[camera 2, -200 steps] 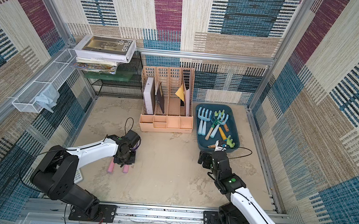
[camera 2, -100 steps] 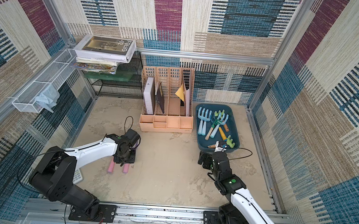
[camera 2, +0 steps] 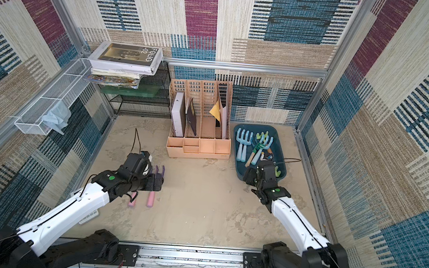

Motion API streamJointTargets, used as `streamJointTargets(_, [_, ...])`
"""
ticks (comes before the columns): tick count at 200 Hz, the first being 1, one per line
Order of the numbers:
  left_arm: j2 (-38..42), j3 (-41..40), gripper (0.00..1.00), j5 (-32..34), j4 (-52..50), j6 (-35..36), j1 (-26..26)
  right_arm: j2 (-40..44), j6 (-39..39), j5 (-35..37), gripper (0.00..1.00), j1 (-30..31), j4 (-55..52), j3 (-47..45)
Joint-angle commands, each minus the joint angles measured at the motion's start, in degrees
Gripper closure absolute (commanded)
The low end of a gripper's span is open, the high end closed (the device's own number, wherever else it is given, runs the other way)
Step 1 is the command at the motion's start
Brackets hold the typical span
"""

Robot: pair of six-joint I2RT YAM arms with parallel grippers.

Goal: Take the hand rake out of the storage box
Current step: Pick up the rake from the storage box.

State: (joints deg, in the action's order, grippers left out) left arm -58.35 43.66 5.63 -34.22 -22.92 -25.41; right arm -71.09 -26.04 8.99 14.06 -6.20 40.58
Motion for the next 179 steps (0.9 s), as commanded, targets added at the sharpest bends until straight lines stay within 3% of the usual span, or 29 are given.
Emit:
streamJointTargets(1, [4.24, -3.09, 0.01, -1.88, 6.88, 2.00, 0.02, -9.77, 2.73, -1.93, 0.44, -2.89, -2.01, 7.00])
streamJointTargets(10, [5.39, -3.81, 0.01, -2.40, 7.40, 1.96, 0.01, -13.81, 2.56, -3.31, 0.51, -4.31, -2.13, 10.00])
streamJointTargets(46, [6.65, -4.75, 0.01, -2.44, 7.33, 1.52, 0.07, -26.89, 0.83, -2.72, 0.52, -5.72, -1.40, 20.67])
streamJointTargets(95, [6.55, -4.82, 0.01, -1.83, 6.80, 1.50, 0.01, -42.37, 0.95, -1.96, 0.61, -5.83, -5.84, 37.50])
streamJointTargets(162, [4.69, -4.33, 0.01, -0.73, 6.58, 1.65, 0.06, -46.43, 0.44, -1.90, 0.61, -5.63, -4.76, 39.10])
streamJointTargets(179, [4.24, -4.11, 0.01, -0.46, 6.20, 1.69, 0.05, -46.88, 0.55, -2.04, 0.70, -5.48, -5.01, 40.18])
